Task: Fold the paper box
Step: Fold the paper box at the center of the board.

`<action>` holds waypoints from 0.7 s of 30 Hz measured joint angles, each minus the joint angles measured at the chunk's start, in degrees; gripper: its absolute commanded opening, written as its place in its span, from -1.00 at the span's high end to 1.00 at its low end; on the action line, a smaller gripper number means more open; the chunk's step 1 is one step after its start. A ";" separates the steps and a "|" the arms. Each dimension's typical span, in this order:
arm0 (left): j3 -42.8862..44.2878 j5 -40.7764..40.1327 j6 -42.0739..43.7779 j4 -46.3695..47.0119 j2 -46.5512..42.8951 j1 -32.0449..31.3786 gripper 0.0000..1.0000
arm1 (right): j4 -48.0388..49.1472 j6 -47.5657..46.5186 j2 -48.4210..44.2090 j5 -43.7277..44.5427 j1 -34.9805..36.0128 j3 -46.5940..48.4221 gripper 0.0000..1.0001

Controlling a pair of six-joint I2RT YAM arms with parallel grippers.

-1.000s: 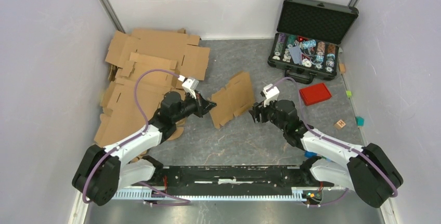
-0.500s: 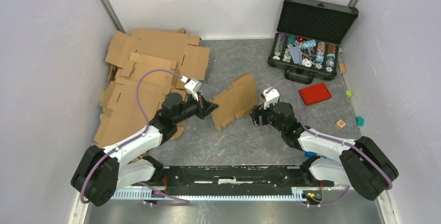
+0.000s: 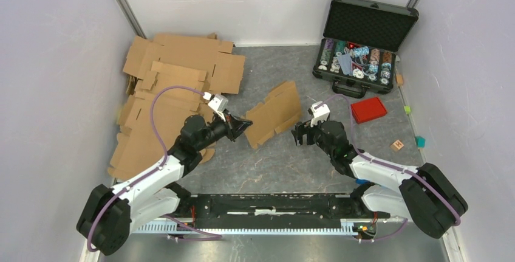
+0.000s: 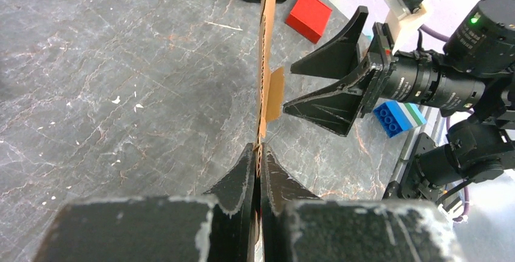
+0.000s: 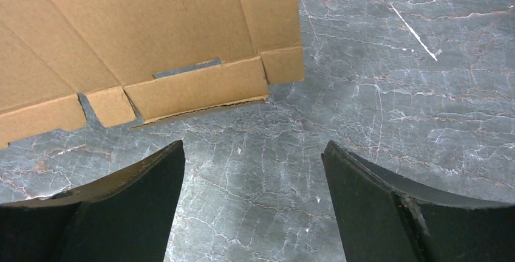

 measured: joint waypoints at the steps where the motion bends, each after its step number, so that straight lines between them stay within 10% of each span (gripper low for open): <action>1: 0.00 0.00 0.00 0.13 0.02 0.00 0.89 | 0.00 0.00 0.07 0.00 0.00 0.00 -0.78; 13: 0.11 1.36 0.02 0.37 3.89 -0.02 0.93 | 2.16 -0.87 -5.70 -0.94 -0.07 -3.72 -0.68; 21: 0.22 5.49 0.02 1.49 4.92 -0.31 0.93 | 4.66 -1.86 -2.23 -5.75 -0.33 -3.19 0.35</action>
